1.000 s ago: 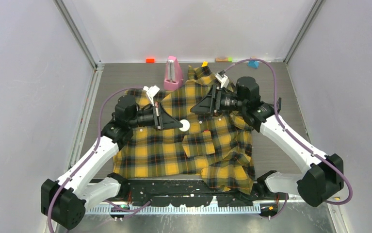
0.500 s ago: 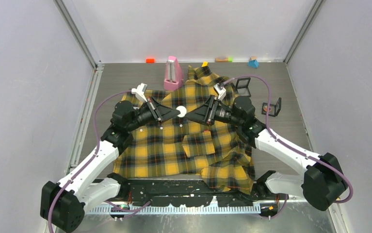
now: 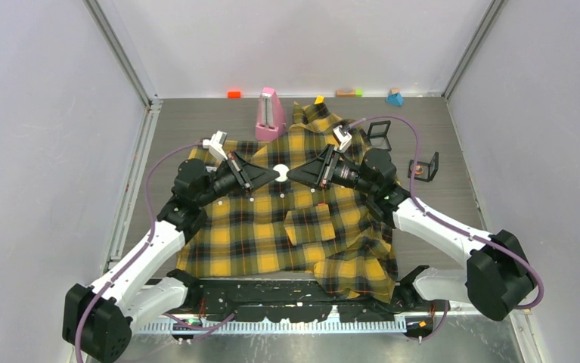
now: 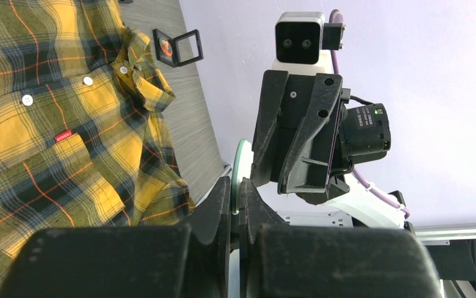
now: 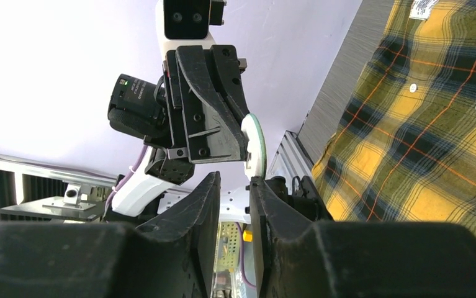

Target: Pin the brooch onto the clothing

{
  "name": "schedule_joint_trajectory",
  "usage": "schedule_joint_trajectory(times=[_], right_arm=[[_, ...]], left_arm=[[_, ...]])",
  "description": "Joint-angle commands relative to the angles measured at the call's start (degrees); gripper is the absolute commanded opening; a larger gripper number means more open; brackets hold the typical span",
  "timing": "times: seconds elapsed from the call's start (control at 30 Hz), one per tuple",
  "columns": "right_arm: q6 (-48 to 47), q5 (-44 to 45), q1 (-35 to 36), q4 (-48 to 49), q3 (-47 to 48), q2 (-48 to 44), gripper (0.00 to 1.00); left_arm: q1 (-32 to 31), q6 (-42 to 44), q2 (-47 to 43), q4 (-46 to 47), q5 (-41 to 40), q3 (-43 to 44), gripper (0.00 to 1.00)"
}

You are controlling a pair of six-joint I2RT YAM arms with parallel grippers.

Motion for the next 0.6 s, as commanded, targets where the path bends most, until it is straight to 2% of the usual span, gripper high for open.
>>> schedule_joint_trajectory(times=[0.0,0.27,0.47,0.57], right_arm=[[-0.7,2.1,0.4,2.6,0.5,0.1,0.3],[-1.2,3.3,0.4,0.8,0.3,0.2,0.3],[-2.4,0.2,2.0,1.0,3.6,1.9,0.3],[-2.8,0.1,2.7,0.8,4.4,2.7,0.27]], left_arm=[[0.1,-0.6,-1.9,4.2,-0.4,-0.3,0.0],[0.1,-0.6,-2.5,4.3,-0.7,-0.6,0.0],[0.1,-0.5,-2.3,4.4,0.0,-0.5,0.0],[0.1,-0.4,-2.1,4.5,0.3,-0.2,0.0]])
